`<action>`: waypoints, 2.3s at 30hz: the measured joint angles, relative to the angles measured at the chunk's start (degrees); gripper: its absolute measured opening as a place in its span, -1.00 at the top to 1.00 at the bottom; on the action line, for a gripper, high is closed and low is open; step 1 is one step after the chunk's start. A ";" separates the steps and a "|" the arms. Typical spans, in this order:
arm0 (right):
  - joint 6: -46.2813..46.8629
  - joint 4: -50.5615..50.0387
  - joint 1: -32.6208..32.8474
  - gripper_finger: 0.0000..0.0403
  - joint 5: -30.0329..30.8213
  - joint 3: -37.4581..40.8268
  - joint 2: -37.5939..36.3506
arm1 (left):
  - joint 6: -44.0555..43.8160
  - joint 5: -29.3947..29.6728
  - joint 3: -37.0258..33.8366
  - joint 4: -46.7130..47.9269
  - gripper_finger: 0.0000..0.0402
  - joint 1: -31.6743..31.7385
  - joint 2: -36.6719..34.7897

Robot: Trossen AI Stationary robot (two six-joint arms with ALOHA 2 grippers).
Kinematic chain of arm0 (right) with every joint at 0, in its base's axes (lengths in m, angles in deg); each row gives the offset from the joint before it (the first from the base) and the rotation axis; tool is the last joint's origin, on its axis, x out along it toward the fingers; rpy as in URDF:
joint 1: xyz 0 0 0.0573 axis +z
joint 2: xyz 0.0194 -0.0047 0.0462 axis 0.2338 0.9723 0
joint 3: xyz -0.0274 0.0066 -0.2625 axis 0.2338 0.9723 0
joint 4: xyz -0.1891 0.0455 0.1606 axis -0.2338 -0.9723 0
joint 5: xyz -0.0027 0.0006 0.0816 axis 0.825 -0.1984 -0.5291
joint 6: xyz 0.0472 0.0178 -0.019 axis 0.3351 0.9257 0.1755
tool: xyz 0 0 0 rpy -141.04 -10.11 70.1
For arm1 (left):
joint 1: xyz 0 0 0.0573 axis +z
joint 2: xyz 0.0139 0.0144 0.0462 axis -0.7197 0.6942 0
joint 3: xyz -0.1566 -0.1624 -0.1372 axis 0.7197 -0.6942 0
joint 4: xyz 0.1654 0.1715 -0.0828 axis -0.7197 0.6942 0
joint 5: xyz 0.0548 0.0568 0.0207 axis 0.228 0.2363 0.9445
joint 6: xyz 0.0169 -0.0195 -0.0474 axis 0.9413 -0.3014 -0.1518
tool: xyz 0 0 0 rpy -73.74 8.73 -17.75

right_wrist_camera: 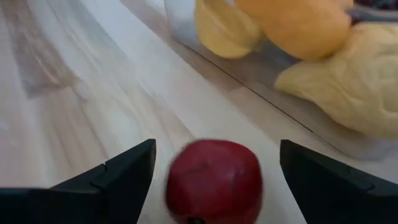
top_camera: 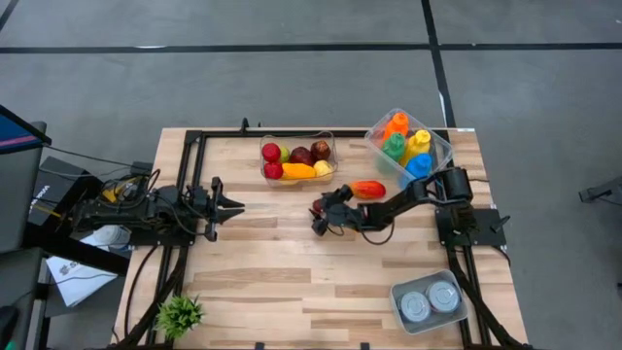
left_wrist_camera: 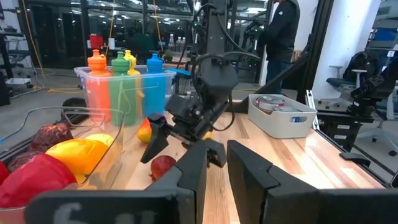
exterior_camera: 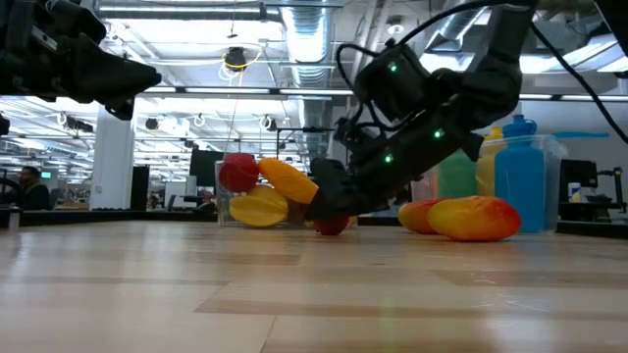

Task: Pick & Place Food Item
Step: Put the red pomegranate into the transparent bin

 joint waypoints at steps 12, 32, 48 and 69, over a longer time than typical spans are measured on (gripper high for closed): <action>2.80 -4.12 0.90 -0.18 0.06 -0.65 -0.24 | 0.00 0.00 -0.02 0.04 0.73 0.00 0.00; 0.48 -3.85 7.60 0.12 0.19 -0.62 -9.31 | 0.00 0.00 -0.02 0.01 0.73 -0.02 0.00; -14.43 9.80 23.61 0.14 0.04 -0.65 -25.20 | 0.00 0.07 -0.08 -1.58 0.73 -0.02 0.00; -27.30 26.48 37.86 0.11 -10.43 -0.65 -24.83 | 0.00 0.04 -0.08 -1.84 0.73 -0.02 0.00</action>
